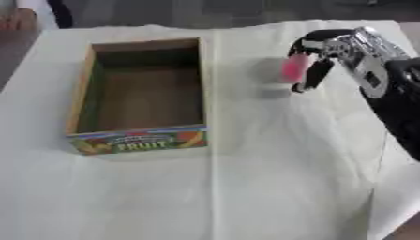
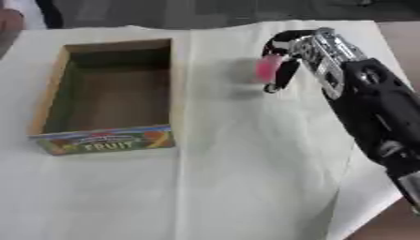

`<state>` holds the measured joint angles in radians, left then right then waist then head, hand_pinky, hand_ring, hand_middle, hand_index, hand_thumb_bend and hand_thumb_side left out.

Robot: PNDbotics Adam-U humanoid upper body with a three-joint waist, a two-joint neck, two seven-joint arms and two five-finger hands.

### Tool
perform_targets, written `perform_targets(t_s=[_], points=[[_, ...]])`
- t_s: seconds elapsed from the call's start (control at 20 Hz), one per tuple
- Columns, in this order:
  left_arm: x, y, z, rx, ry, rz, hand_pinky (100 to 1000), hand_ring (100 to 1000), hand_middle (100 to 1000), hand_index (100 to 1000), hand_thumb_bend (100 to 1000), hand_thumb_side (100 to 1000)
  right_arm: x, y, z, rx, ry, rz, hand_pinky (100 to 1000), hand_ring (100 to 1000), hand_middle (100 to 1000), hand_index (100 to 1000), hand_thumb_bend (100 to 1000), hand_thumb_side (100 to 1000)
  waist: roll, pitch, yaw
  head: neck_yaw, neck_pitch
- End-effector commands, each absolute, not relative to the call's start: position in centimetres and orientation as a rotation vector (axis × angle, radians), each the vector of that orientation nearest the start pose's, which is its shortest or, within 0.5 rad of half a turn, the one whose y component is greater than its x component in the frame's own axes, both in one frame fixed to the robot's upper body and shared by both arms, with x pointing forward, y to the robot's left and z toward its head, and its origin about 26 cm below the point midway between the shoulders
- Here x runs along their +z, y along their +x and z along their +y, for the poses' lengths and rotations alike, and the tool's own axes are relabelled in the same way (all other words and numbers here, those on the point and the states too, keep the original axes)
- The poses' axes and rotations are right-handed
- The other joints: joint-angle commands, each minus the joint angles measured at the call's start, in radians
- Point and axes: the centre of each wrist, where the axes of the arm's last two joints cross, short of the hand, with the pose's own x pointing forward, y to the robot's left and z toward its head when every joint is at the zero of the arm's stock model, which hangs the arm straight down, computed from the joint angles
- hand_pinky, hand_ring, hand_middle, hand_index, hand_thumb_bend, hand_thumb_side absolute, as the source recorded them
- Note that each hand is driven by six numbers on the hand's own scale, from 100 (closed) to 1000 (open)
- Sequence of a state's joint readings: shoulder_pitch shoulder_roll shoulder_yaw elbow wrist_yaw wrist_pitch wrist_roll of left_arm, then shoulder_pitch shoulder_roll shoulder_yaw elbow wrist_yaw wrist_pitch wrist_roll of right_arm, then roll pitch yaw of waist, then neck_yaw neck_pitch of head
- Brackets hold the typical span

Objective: Pick up objects on the table and place them in the box.

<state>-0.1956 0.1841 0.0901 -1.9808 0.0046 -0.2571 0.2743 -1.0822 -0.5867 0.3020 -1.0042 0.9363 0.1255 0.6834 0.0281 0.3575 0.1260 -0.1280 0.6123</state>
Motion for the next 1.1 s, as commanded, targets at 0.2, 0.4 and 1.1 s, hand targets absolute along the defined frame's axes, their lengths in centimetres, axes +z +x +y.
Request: perform_targets(t_s=[0.2, 0.4, 1.1], points=[[16.83, 28.98, 27.04, 0.136, 0.256, -2.474, 776, 539, 604, 833, 100, 637, 30.02, 47.3, -27.49, 1.445, -1.087, -1.038, 743, 868, 760, 876, 100, 100, -0.001, -0.018, 0.0, -0.006, -0.013], [16.81, 28.98, 27.03, 0.135, 0.254, -2.473, 776, 539, 604, 833, 100, 639, 30.11, 47.31, -27.32, 1.433, -1.101, -1.057, 736, 860, 746, 858, 100, 100, -0.001, -0.018, 0.001, -0.007, -0.015], [16.85, 29.01, 26.95, 0.13, 0.246, -2.474, 777, 540, 605, 833, 100, 641, 30.4, 47.28, -26.84, 1.387, -1.183, -1.122, 703, 821, 656, 557, 108, 100, -0.003, -0.017, 0.004, -0.007, -0.015]])
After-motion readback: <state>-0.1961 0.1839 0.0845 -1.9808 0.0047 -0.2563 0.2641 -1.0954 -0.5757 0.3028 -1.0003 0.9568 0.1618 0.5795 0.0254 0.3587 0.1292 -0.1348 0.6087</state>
